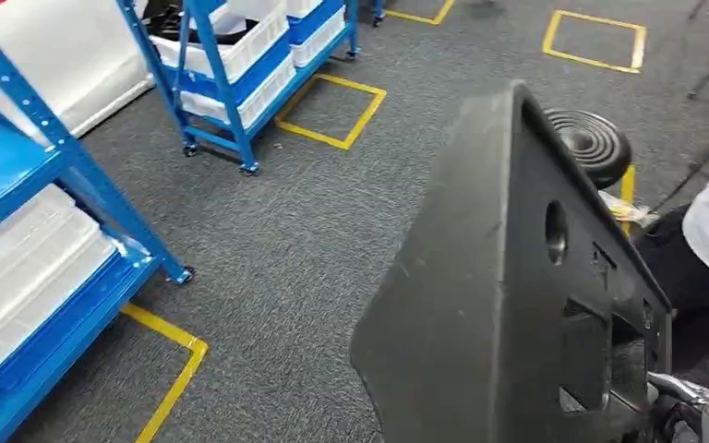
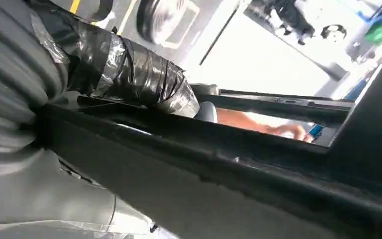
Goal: Take the parts from the cabinet and place them on the table.
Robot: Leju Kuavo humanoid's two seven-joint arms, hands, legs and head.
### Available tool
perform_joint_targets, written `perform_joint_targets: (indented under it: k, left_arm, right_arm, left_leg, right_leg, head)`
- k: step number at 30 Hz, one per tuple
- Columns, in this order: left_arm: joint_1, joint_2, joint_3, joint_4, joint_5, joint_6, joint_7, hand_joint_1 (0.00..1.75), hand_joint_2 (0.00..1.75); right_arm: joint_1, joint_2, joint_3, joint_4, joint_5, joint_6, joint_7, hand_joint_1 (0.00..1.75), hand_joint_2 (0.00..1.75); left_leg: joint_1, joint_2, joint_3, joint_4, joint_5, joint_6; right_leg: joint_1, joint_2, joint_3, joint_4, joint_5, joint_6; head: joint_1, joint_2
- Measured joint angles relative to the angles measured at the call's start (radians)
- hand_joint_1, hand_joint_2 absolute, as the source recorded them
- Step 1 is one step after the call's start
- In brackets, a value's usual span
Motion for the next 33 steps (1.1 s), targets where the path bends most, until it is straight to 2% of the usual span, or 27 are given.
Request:
perform_joint_targets:
  k: [1,2,4,5,6,7,8,10,11,12,13,15,16,17,18,21,22,23,24,26,27,28,29,30,31,32,33]
  left_arm:
    - [0.002,0.001,0.0,0.0,0.0,0.0,0.0,0.0,1.75]
    - [0.002,0.002,0.0,0.0,0.0,0.0,0.0,0.0,1.75]
    - [-0.004,0.002,0.0,0.0,0.0,0.0,-0.001,0.0,1.75]
    - [-0.003,0.002,0.0,0.0,0.0,0.0,-0.001,0.0,1.75]
    - [-0.001,0.001,0.0,0.0,0.0,0.0,0.0,0.0,1.75]
    - [-0.003,0.001,0.0,0.0,-0.001,0.0,-0.001,0.0,1.75]
    - [-0.004,0.001,0.0,0.0,-0.001,0.0,-0.002,0.0,1.75]
    - [-0.001,0.001,0.0,0.0,-0.002,0.0,-0.002,0.0,1.75]
    - [0.001,0.001,0.0,0.0,-0.002,0.0,-0.002,0.0,1.75]
    - [0.001,0.001,0.0,0.0,-0.002,0.0,-0.002,0.0,1.75]
    - [0.001,0.001,0.0,0.0,-0.002,0.0,-0.002,0.0,1.75]
    - [-0.001,0.0,0.0,0.0,-0.003,0.0,-0.002,0.0,1.75]
    - [-0.001,0.0,0.0,0.0,-0.005,0.001,-0.001,0.0,1.75]
    - [-0.001,0.0,0.0,0.0,-0.005,0.002,0.001,0.0,1.75]
    - [-0.001,0.0,0.0,0.0,-0.005,0.002,0.002,0.0,1.75]
    - [-0.006,0.0,0.0,0.0,-0.004,0.003,0.003,0.0,1.75]
    - [-0.008,0.0,0.0,0.0,-0.003,0.003,0.003,0.0,1.75]
    - [-0.006,0.0,0.0,0.0,-0.001,0.003,0.002,0.0,1.75]
    - [-0.004,0.0,0.0,0.0,0.0,0.003,0.002,0.0,1.75]
    - [-0.001,0.0,0.0,0.0,0.0,0.003,0.002,0.0,1.75]
    - [0.001,0.0,0.0,0.0,0.001,0.003,0.002,0.0,1.75]
    - [0.003,0.0,0.0,0.0,0.001,0.003,0.003,0.0,1.75]
    - [0.003,0.0,0.001,0.0,0.002,0.003,0.003,0.0,1.75]
    - [0.002,0.0,0.001,0.0,0.001,0.003,0.003,0.0,1.75]
    - [0.002,0.0,0.001,0.0,0.001,0.003,0.003,0.0,1.75]
    - [0.004,0.001,0.001,0.0,0.001,0.003,0.003,0.0,1.75]
    - [0.003,0.002,0.001,0.0,0.001,0.003,0.002,0.0,1.75]
  right_arm:
    - [0.0,0.0,0.0,0.001,0.0,0.0,0.0,1.75,1.75]
    - [-0.001,0.0,0.0,0.003,0.0,0.0,0.0,1.75,1.75]
    - [0.0,0.0,0.0,0.005,0.001,0.0,0.0,1.75,1.75]
    - [0.002,0.0,0.0,0.005,0.001,0.0,0.0,1.75,1.75]
    - [0.002,0.0,0.0,0.005,0.001,0.0,0.0,1.75,1.75]
    - [0.004,0.0,0.0,0.005,0.001,0.0,0.0,1.75,1.75]
    - [0.002,0.0,0.0,0.005,0.0,0.0,0.0,1.75,1.75]
    - [0.0,0.0,0.0,0.007,0.0,0.0,0.0,1.75,1.75]
    - [0.001,0.0,0.0,0.009,0.0,0.0,0.0,1.75,1.75]
    - [0.001,0.0,0.0,0.011,-0.001,0.0,0.0,1.75,1.75]
    - [0.001,0.0,0.0,0.013,-0.001,0.0,0.0,1.75,1.75]
    - [0.001,0.0,0.0,0.013,-0.002,0.0,0.0,1.75,1.75]
    - [0.001,0.0,0.0,0.013,-0.002,0.0,0.0,1.75,1.75]
    - [0.0,0.0,0.0,0.015,-0.001,0.0,0.0,1.75,1.75]
    - [0.001,0.0,0.0,0.014,-0.001,0.0,0.0,1.75,1.75]
    - [0.003,0.0,0.0,0.014,-0.001,0.0,0.0,1.75,1.75]
    - [0.004,0.0,0.0,0.014,-0.001,0.0,0.0,1.75,1.75]
    - [0.003,0.0,0.0,0.014,-0.001,0.0,0.0,1.75,1.75]
    - [0.002,0.0,0.0,0.014,-0.001,0.0,0.0,1.75,1.75]
    - [0.002,0.0,0.0,0.014,0.0,0.0,0.0,1.75,1.75]
    - [0.003,0.0,0.0,0.014,0.0,0.0,0.0,1.75,1.75]
    - [0.003,0.0,0.0,0.014,0.0,0.0,0.0,1.75,1.75]
    - [0.003,0.0,0.0,0.014,0.0,0.0,0.0,1.75,1.75]
    - [0.003,0.0,0.0,0.014,0.0,0.0,0.0,1.75,1.75]
    - [0.003,0.0,0.0,0.014,0.0,0.0,0.0,1.75,1.75]
    - [0.003,0.0,0.0,0.014,0.0,0.0,0.0,1.75,1.75]
    - [0.002,0.0,0.0,0.014,0.0,0.0,0.0,1.75,1.75]
  left_leg:
    - [0.0,-0.057,0.028,-0.079,0.026,0.006]
    - [0.004,-0.08,0.037,-0.103,0.017,0.008]
    - [-0.003,-0.063,0.039,-0.104,0.016,0.008]
    - [-0.005,-0.052,0.04,-0.106,0.019,0.012]
    - [0.004,-0.039,0.043,-0.12,0.027,0.021]
    - [0.006,-0.022,0.048,-0.129,0.033,0.027]
    - [0.005,-0.009,0.049,-0.133,0.035,0.033]
    - [0.002,0.019,0.047,-0.13,0.033,0.036]
    - [0.002,0.035,0.047,-0.13,0.031,0.036]
    - [0.002,0.05,0.047,-0.129,0.029,0.035]
    - [0.002,0.063,0.048,-0.127,0.027,0.034]
    - [0.003,0.083,0.053,-0.124,0.02,0.027]
    - [0.003,0.093,0.057,-0.119,0.014,0.021]
    - [-0.005,0.099,0.056,-0.116,0.008,0.012]
    - [-0.005,0.104,0.057,-0.116,0.005,0.007]
    - [-0.002,0.131,0.072,-0.119,0.002,-0.008]
    - [0.005,0.101,0.069,-0.106,-0.013,-0.017]
    - [0.005,0.06,0.053,-0.068,-0.042,-0.018]
    - [0.005,0.039,0.019,0.004,-0.083,-0.018]
    - [0.005,0.025,-0.055,0.158,-0.145,-0.018]
    - [0.005,0.024,-0.074,0.193,-0.145,-0.017]
    - [0.005,0.024,-0.073,0.181,-0.121,-0.014]
    - [0.004,0.021,-0.051,0.123,-0.075,-0.009]
    - [0.004,0.01,-0.018,0.044,-0.027,-0.004]
    - [0.004,-0.022,0.015,-0.038,0.015,0.003]
    - [0.004,-0.075,0.032,-0.08,0.012,0.012]
    - [0.007,-0.077,0.037,-0.104,0.011,0.011]
  right_leg:
    - [-0.003,0.009,-0.002,0.001,0.0,0.001]
    - [0.002,0.021,-0.008,0.007,0.0,0.008]
    - [-0.007,0.042,-0.018,0.003,0.007,0.021]
    - [-0.009,0.054,-0.02,-0.001,0.012,0.028]
    - [-0.002,0.065,-0.022,-0.002,0.015,0.036]
    - [-0.003,0.017,-0.025,0.013,-0.001,0.035]
    - [0.001,-0.036,-0.047,0.058,-0.036,0.038]
    - [-0.004,-0.064,-0.117,0.206,-0.109,0.044]
    - [-0.007,-0.066,-0.148,0.271,-0.128,0.048]
    - [-0.011,-0.067,-0.158,0.29,-0.122,0.051]
    - [-0.015,-0.071,-0.144,0.263,-0.097,0.055]
    - [-0.021,-0.092,-0.063,0.113,-0.018,0.059]
    - [-0.021,-0.126,-0.011,0.02,0.008,0.059]
    - [-0.008,-0.154,-0.004,0.006,-0.008,0.052]
    - [-0.009,-0.138,-0.006,0.005,-0.005,0.045]
    - [-0.006,-0.111,-0.009,0.002,-0.003,0.029]
    - [-0.012,-0.102,-0.005,-0.004,0.001,0.021]
    - [-0.013,-0.093,-0.006,-0.004,0.002,0.015]
    - [-0.012,-0.085,-0.008,-0.004,0.003,0.008]
    - [-0.007,-0.061,-0.009,-0.004,0.002,0.005]
    - [-0.005,-0.047,-0.008,-0.003,0.002,0.004]
    - [-0.004,-0.033,-0.006,-0.002,0.002,0.004]
    - [-0.003,-0.018,-0.005,-0.001,0.002,0.004]
    - [-0.002,-0.004,-0.004,0.0,0.002,0.005]
    - [-0.002,0.007,-0.004,0.001,0.002,0.005]
    - [-0.003,0.017,-0.007,0.003,0.001,0.008]
    - [-0.001,0.03,-0.013,0.009,0.002,0.015]
  head:
    - [0.001,0.0]
    - [0.0,0.0]
    - [0.0,0.0]
    - [0.001,0.0]
    - [0.001,0.0]
    - [0.001,0.0]
    - [0.003,0.0]
    - [0.003,0.0]
    - [0.003,0.0]
    - [0.002,0.0]
    - [0.003,0.0]
    - [0.003,0.0]
    - [0.003,0.0]
    - [0.003,0.0]
    - [0.001,0.0]
    - [0.001,0.0]
    - [0.0,0.0]
    - [0.001,0.0]
    - [0.0,0.0]
    - [0.001,0.0]
    - [0.0,0.0]
    - [0.0,0.0]
    - [0.0,0.0]
    - [0.0,0.0]
    - [0.001,0.0]
    - [0.001,0.0]
    - [0.001,0.0]
